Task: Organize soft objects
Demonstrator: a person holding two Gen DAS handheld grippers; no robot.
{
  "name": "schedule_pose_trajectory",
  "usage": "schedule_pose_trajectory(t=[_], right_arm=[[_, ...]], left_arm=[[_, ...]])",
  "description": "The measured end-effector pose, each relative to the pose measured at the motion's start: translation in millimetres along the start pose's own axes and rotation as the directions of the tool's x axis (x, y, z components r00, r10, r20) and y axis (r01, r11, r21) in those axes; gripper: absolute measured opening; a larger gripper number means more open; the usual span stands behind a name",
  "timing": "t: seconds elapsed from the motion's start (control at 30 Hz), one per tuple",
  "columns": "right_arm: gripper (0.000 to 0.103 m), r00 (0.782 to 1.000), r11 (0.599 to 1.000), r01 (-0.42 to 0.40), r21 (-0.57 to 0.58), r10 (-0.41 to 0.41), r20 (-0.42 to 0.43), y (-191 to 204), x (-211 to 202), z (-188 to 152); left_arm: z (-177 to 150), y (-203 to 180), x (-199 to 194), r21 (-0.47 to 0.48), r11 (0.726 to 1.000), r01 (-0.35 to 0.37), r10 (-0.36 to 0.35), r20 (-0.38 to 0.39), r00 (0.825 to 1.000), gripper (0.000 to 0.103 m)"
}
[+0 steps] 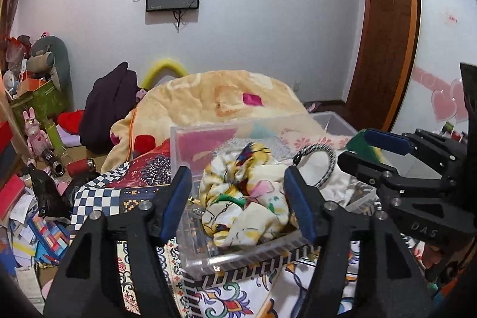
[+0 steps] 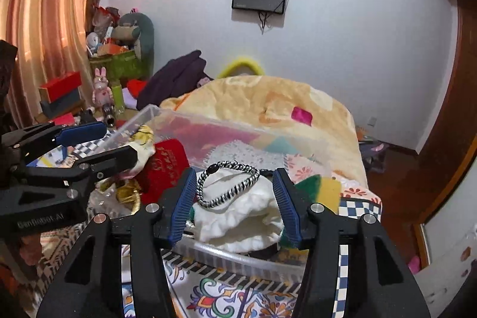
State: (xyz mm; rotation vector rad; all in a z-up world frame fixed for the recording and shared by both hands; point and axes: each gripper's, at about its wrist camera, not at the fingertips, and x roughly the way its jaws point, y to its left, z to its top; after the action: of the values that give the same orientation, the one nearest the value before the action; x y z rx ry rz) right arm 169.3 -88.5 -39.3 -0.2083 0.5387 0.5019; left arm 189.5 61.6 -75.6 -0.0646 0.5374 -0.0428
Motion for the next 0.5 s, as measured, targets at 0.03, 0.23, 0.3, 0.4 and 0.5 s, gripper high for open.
schedule_pose_trajectory(t=[0.03, 0.23, 0.3, 0.4, 0.5], right_arm=[[0.052, 1.0, 1.0, -0.004, 0.005, 0.004, 0.012, -1.2, -5.7, 0.1], [0.054, 0.994, 0.997, -0.054, 0.059, 0.048, 0.096, -9.4, -39.4, -2.0], [0.054, 0.99, 0.995, -0.065, 0.069, 0.055, 0.131, -9.9, -53.7, -1.1], [0.054, 0.98, 0.993, -0.084, 0.078, 0.068, 0.189, -10.4, -77.1, 1.1], [0.061, 0.97, 0.993, -0.093, 0.076, 0.073, 0.234, -9.0, -97.2, 2.9]], left_arm=[[1.6, 0.6, -8.1, -0.006, 1.0, 0.0, 0.001, 0.023, 1.0, 0.069], [7.0, -11.4, -56.2, -0.002, 1.0, 0.012, -0.012, 0.136, 0.991, 0.072], [8.3, -15.0, -69.6, -0.001, 1.0, 0.02, -0.019, 0.163, 0.986, 0.073], [10.4, -21.3, -92.9, 0.004, 0.999, 0.032, -0.032, 0.211, 0.977, 0.074], [11.3, -27.4, -112.8, 0.014, 0.999, 0.042, -0.044, 0.246, 0.968, 0.078]])
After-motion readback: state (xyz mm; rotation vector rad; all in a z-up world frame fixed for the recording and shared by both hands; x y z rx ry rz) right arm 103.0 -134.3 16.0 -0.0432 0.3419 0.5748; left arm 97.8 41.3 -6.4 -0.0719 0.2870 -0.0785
